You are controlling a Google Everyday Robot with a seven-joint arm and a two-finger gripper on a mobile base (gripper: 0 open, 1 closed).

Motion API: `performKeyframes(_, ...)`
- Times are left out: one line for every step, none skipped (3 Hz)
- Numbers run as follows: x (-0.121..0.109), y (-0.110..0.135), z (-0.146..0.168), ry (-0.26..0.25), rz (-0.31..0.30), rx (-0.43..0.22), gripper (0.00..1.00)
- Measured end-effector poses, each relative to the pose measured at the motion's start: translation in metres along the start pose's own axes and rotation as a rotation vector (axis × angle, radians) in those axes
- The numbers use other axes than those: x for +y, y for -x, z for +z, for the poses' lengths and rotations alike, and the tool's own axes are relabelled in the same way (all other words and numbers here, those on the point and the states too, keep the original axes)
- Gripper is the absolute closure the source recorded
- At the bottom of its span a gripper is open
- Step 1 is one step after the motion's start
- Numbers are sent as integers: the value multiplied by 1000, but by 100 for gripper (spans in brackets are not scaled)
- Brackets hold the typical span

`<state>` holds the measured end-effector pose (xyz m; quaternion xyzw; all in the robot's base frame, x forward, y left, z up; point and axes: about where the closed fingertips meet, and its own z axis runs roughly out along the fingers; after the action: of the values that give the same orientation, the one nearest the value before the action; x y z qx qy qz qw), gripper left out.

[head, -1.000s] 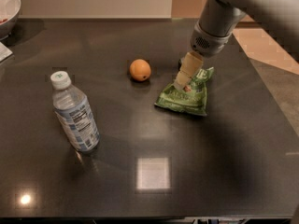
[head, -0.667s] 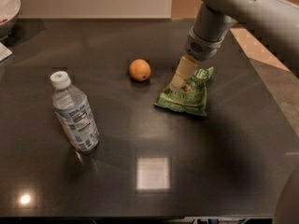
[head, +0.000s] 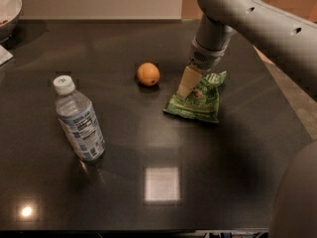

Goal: Pick green jalapeno chip bag

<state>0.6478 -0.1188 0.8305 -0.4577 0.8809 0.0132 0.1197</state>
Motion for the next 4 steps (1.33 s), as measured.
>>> performKeyframes(-3,-3,5,-2,-10,24,41)
performKeyframes(-6,-8,-1,-2,-15,38,65)
performKeyframes(-6,-11,-16,1,-23,26,88)
performKeyframes(4,-15,-40,6,-40,-10,100)
